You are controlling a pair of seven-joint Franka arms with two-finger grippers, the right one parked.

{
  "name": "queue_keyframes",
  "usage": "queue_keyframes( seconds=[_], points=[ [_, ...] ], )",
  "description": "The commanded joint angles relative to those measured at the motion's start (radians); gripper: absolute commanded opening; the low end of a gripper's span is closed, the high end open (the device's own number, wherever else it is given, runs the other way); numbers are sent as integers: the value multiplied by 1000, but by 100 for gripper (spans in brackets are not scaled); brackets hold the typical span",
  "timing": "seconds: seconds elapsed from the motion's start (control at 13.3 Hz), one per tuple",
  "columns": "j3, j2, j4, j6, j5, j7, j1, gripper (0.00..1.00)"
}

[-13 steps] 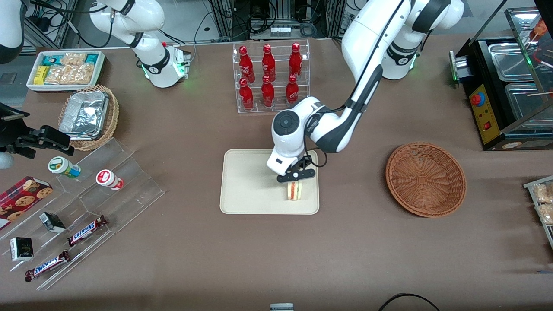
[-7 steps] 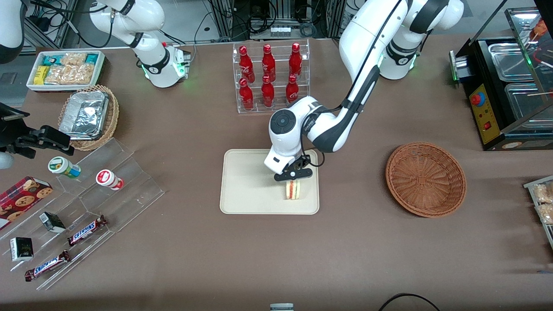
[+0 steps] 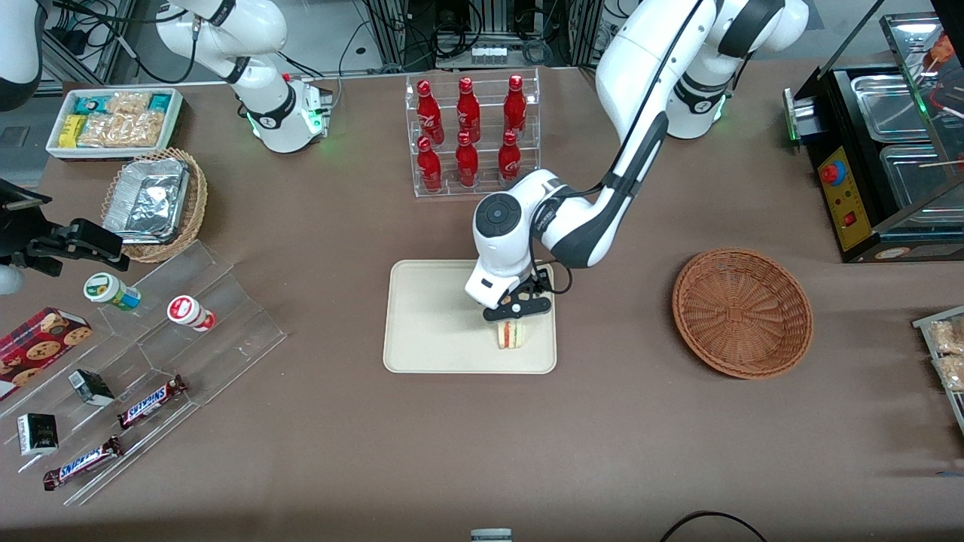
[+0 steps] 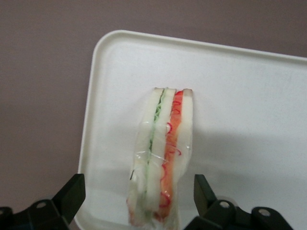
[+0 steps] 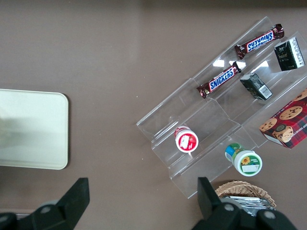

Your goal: Place sandwich from basket to tray

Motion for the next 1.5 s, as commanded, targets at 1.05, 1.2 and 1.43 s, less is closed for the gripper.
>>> queue_keyframes(
  seconds=[1.05,1.2,1.43],
  points=[
    [-5,-578,-71,-540,-47,195,331,100],
    [-11,-632,-82,-580,-74,293,403,100],
    [-11,-734,-151,-603,-136,436,494,100]
  ],
)
